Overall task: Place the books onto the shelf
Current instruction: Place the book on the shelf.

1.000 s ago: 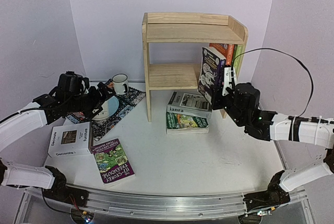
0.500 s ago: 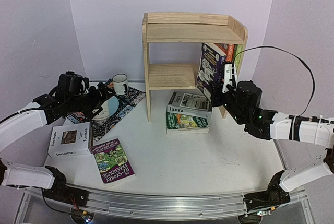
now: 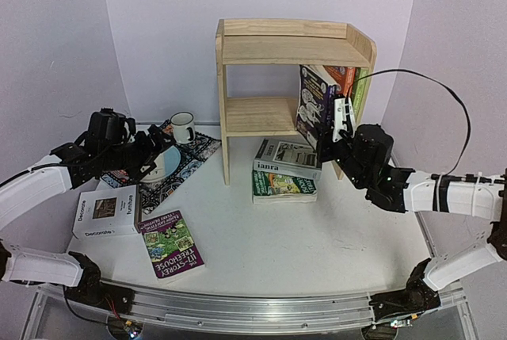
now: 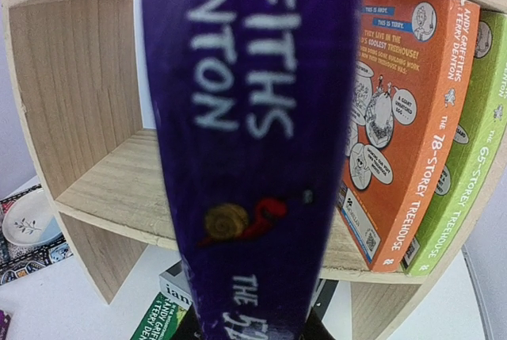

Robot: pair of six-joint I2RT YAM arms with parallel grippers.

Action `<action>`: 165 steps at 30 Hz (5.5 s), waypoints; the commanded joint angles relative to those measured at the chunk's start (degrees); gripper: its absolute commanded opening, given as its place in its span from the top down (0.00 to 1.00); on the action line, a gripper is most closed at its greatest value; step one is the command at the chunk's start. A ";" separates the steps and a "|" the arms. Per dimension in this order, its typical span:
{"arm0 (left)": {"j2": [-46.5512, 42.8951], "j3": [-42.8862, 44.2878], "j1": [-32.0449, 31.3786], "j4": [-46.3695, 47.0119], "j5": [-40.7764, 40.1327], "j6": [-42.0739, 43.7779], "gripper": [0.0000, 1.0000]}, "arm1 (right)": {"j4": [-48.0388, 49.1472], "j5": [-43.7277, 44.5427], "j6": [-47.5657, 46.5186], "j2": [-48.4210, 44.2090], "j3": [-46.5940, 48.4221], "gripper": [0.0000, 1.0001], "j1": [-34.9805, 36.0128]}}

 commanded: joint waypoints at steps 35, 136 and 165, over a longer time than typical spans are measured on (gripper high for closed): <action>3.07 3.39 0.04 0.98 1.36 0.77 0.00 | 4.06 2.74 3.77 13.32 17.38 1.00 -5.13; 5.94 4.23 0.04 1.40 1.28 1.01 0.00 | 1.93 -1.52 11.39 8.61 12.78 0.59 -17.61; 8.23 0.14 -0.04 3.14 6.25 2.83 0.00 | -20.69 -14.25 27.35 -14.90 -6.70 0.35 -16.28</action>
